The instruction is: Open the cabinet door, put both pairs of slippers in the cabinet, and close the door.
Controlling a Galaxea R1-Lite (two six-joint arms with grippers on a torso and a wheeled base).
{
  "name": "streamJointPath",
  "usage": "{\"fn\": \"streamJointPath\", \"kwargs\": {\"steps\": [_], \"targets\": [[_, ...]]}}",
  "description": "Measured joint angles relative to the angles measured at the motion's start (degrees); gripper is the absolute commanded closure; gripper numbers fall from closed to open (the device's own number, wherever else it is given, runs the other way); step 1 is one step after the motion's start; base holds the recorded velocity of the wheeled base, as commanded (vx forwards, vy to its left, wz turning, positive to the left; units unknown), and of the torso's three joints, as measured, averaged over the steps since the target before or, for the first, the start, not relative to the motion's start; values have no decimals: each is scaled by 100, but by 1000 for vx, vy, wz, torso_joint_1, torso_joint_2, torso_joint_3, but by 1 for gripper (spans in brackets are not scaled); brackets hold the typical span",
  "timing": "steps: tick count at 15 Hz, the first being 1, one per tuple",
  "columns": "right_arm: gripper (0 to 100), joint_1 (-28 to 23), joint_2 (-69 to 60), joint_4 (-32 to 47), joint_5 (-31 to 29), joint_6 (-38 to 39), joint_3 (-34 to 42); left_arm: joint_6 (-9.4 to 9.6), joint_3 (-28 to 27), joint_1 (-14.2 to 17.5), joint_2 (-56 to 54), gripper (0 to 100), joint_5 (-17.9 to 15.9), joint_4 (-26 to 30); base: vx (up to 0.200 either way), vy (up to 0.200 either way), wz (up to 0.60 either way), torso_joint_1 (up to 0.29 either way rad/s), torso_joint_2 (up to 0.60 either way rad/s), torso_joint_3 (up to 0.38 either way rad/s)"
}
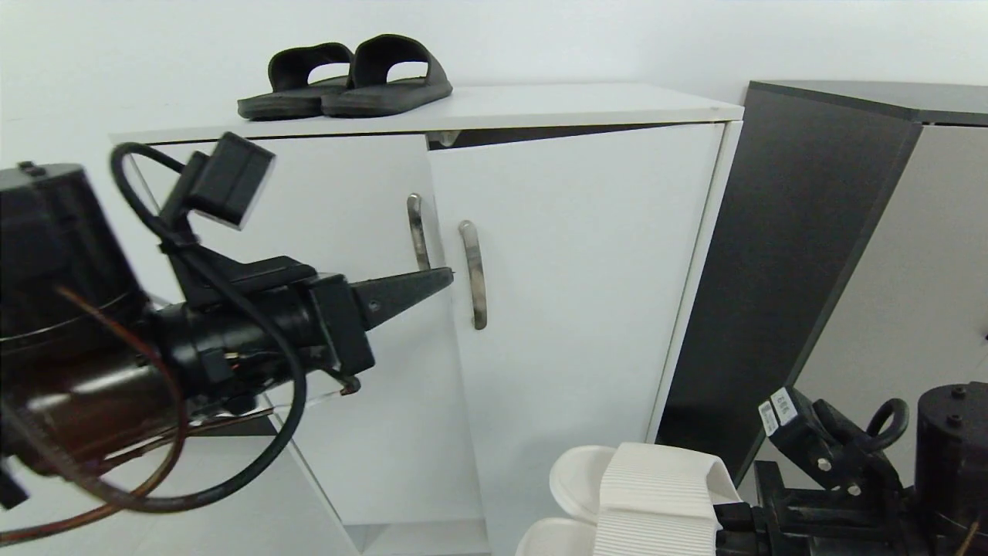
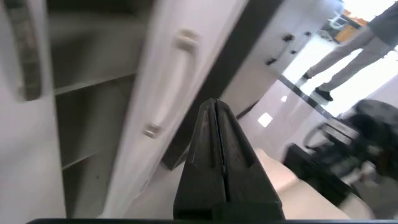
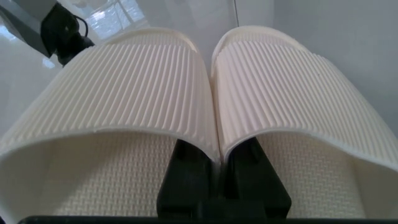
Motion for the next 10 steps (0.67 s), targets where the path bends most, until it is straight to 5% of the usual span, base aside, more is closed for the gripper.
{"fn": "streamJointPath", "kwargs": {"steps": [2, 4, 6, 10], "targets": [[100, 26, -17, 5, 0, -74, 24, -33, 133, -2, -438, 100, -4, 0, 0, 0, 0, 0, 0, 0], [100, 33, -23, 6, 1, -79, 35, -66, 113, 375, -581, 100, -4, -2, 0, 0, 0, 0, 0, 0], [100, 34, -28, 5, 1, -83, 37, -140, -57, 718, -499, 100, 0, -21, 0, 0, 0, 0, 0, 0], [100, 44, -55, 5, -2, -85, 72, -318, -571, 877, -88, 100, 16, -22, 0, 0, 0, 0, 0, 0]]}}
